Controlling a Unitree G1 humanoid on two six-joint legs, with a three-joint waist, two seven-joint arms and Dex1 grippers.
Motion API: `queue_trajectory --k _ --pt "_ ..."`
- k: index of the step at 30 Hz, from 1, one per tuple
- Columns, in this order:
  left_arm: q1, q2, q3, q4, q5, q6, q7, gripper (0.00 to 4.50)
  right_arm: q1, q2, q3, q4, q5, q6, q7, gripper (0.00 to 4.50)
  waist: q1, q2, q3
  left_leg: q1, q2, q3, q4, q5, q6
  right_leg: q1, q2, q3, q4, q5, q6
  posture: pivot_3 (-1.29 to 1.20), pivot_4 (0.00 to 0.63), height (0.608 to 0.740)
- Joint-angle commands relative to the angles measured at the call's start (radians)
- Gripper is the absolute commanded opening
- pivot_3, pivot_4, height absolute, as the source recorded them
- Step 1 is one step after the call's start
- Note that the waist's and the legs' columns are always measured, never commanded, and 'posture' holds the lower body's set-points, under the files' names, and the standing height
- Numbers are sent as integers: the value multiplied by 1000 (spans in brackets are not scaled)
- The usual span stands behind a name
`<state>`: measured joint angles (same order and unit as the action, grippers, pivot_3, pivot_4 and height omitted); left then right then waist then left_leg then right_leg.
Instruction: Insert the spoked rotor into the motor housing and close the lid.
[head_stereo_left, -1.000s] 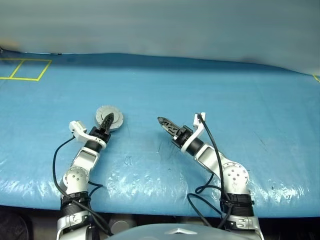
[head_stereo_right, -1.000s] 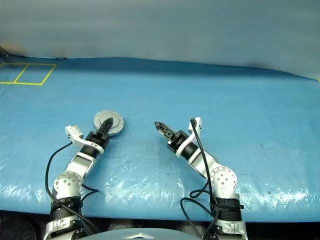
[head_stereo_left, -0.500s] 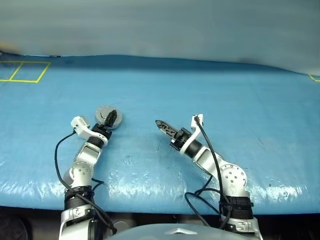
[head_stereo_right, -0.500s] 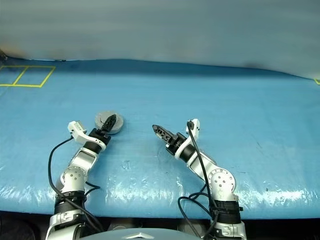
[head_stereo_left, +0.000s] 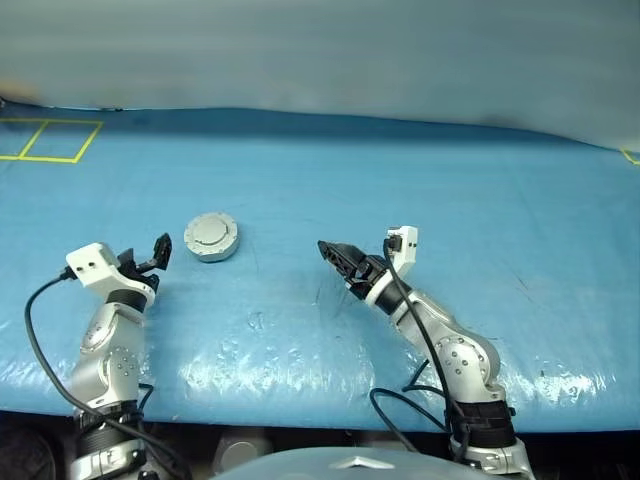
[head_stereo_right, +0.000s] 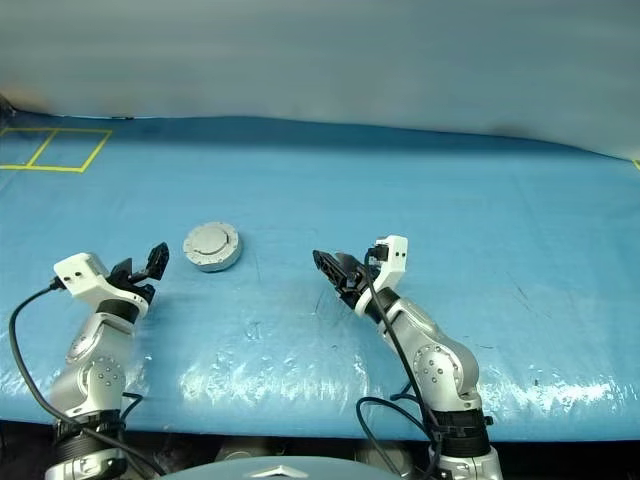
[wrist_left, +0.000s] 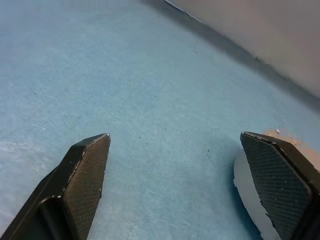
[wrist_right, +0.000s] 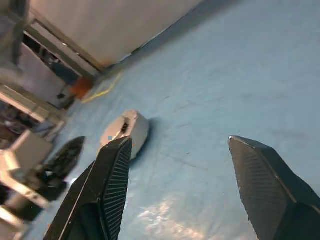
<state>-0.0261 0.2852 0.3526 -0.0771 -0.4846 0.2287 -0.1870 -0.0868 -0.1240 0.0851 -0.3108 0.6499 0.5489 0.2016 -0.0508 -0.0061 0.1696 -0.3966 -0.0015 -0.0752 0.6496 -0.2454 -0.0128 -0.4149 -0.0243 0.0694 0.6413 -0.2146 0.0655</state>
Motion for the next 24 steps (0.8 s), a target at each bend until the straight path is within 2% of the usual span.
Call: queue_trajectory --k 1,5,10,16,24 --pt "27 -8 -112 -162 134 -56 18 4463 22 -24 71 -42 -244 -170 -48 3237 6 0 0 0 0 0 0 0 0 0 0 0 0 0 0 0 150 740" --pt "113 -62 -270 -257 329 -102 94 4463 81 3 85 -34 -424 -275 -161 3237 9 0 0 1 0 2 -1 0 0 0 -1 1 0 0 0 0 150 740" --pt "213 -150 -394 -260 408 -91 129 4463 190 12 108 -17 -643 -356 -286 3237 14 -1 0 1 0 2 -2 0 0 -1 -1 1 0 -2 -3 0 150 740" --pt "242 -162 -443 -245 432 -103 95 4463 291 58 89 -27 -715 -381 -341 3237 14 -1 0 2 1 2 0 0 0 0 0 1 1 -4 -6 0 150 740" --pt "182 -157 -442 -191 445 -131 59 4463 288 109 90 -20 -753 -398 -351 3237 14 -1 0 1 1 3 0 0 0 -1 0 1 1 -4 -6 0 150 740"
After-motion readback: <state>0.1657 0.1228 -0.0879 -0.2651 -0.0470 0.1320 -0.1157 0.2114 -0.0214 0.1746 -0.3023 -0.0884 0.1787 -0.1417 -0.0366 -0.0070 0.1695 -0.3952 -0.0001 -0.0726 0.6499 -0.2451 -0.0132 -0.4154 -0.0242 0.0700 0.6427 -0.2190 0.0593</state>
